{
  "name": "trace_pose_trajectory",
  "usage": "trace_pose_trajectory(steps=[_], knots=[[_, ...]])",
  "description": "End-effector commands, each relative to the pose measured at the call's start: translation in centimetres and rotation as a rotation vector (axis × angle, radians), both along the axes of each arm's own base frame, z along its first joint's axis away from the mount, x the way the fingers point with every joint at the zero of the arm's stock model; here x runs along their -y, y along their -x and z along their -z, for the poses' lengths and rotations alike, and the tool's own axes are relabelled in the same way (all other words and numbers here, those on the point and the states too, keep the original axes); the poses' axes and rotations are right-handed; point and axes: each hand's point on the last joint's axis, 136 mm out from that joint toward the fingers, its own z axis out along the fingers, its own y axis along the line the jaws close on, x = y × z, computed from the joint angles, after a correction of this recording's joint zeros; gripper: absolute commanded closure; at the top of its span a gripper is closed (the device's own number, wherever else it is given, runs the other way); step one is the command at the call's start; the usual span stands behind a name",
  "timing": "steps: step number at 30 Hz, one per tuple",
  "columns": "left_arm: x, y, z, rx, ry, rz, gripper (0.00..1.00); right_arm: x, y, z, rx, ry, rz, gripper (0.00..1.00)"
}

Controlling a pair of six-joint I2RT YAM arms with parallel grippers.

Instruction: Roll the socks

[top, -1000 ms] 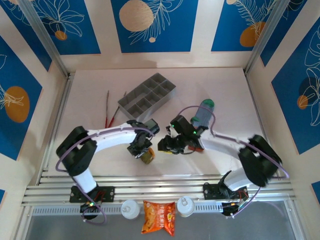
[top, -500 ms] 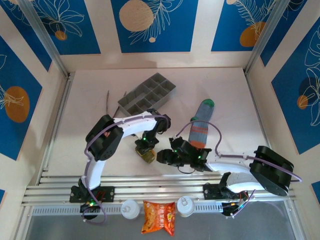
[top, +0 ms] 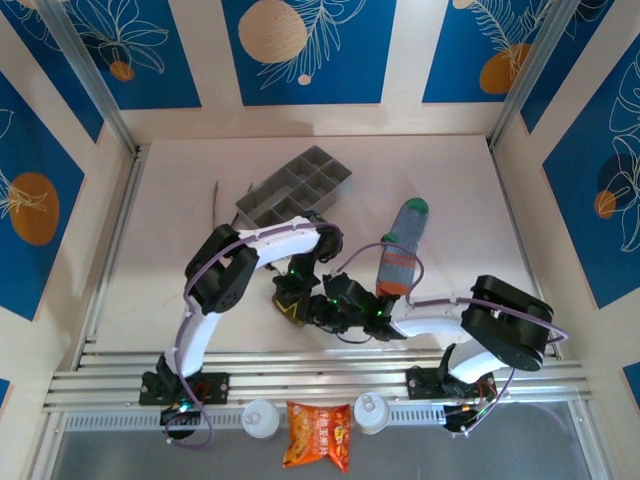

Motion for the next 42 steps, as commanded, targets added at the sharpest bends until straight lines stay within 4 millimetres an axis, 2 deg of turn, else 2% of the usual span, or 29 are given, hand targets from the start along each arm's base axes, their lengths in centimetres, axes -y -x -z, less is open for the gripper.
trace_pose_trajectory(steps=[1,4,7,13,14,16,17,18,20,21,26,31,35,38,42], knots=[[4.2,-1.6,8.4,0.036,0.19,0.041,1.0,-1.7,-0.6,-0.9,-0.032,-0.067,-0.002,0.57],[4.3,-1.8,8.4,0.043,0.206,0.065,1.0,-1.6,-1.0,-0.1,-0.066,-0.058,0.028,0.58],[4.6,-1.9,8.2,0.054,0.232,0.079,1.0,-0.7,-1.5,1.2,-0.108,-0.024,0.084,0.61],[4.9,-2.7,6.2,0.151,0.314,0.104,0.98,1.6,-1.5,4.1,-0.251,0.036,0.215,0.96],[5.0,-3.0,5.5,0.186,0.337,0.11,0.84,2.1,-1.2,4.7,-0.282,0.054,0.235,1.0],[4.9,-3.7,4.1,0.251,0.379,0.114,0.7,2.9,-0.6,5.8,-0.343,0.074,0.274,1.0],[4.8,-4.1,3.4,0.285,0.405,0.112,0.59,3.4,-0.2,6.5,-0.384,0.088,0.298,1.0],[4.6,-4.3,2.7,0.316,0.424,0.107,0.43,3.9,0.2,7.1,-0.418,0.095,0.318,1.0],[4.5,-5.2,1.0,0.383,0.468,0.098,0.24,4.7,0.9,8.1,-0.487,0.113,0.351,1.0],[4.3,-5.6,0.2,0.418,0.49,0.09,0.17,5.0,1.1,8.5,-0.515,0.115,0.358,1.0],[3.5,-6.6,-2.8,0.513,0.552,0.066,0.0,5.6,1.5,9.4,-0.625,0.105,0.381,1.0],[3.4,-4.8,-2.1,0.339,0.507,0.121,0.0,5.7,1.5,9.2,-0.644,0.128,0.349,1.0],[3.2,-4.7,-2.5,0.276,0.419,0.231,0.01,5.9,1.6,9.3,-0.642,0.135,0.338,1.0],[1.6,-3.2,-2.0,0.129,0.307,0.276,0.06,6.1,1.4,9.3,-0.637,0.146,0.336,1.0],[0.9,-2.5,-1.3,0.082,0.249,0.313,0.14,6.0,1.3,9.1,-0.625,0.148,0.325,1.0]])
